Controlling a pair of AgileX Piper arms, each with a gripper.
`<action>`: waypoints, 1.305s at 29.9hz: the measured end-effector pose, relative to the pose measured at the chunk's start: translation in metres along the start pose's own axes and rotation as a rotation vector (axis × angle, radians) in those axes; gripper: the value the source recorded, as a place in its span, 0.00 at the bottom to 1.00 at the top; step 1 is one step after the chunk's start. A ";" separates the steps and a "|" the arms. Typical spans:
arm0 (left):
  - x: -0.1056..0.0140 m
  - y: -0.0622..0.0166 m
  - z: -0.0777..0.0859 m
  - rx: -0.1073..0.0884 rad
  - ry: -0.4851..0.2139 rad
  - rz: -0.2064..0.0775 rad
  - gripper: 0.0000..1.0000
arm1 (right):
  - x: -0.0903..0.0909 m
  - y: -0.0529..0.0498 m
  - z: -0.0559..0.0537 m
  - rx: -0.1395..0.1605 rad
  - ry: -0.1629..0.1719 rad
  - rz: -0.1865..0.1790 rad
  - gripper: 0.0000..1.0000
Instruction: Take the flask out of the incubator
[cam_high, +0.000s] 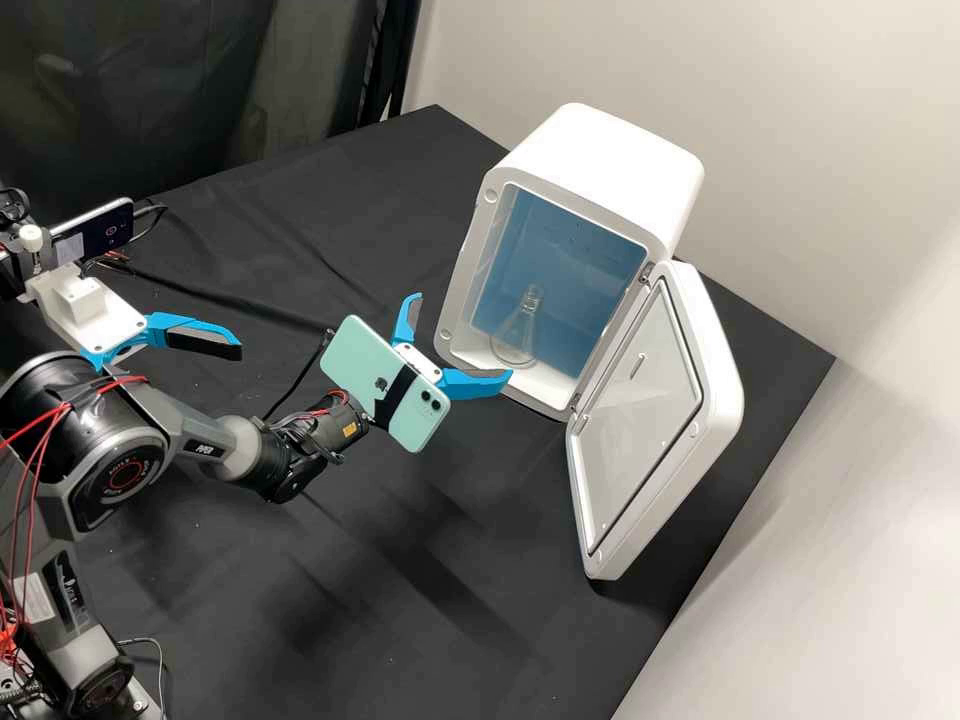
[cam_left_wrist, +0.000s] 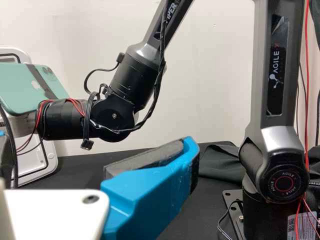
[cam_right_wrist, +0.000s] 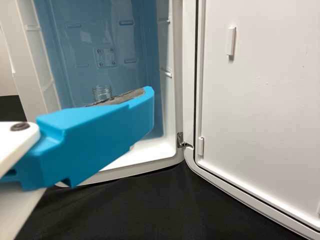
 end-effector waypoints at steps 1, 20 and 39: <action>0.000 0.0000 0.000 0.000 0.000 0.000 1.00 | 0.000 0.000 0.000 0.000 0.000 0.000 1.00; -0.001 -0.0002 -0.020 -0.087 -0.013 0.000 1.00 | 0.000 0.000 0.000 0.000 0.000 0.000 1.00; -0.005 -0.0549 -0.079 -0.124 0.098 -0.182 1.00 | 0.000 0.000 0.000 0.000 0.000 0.000 1.00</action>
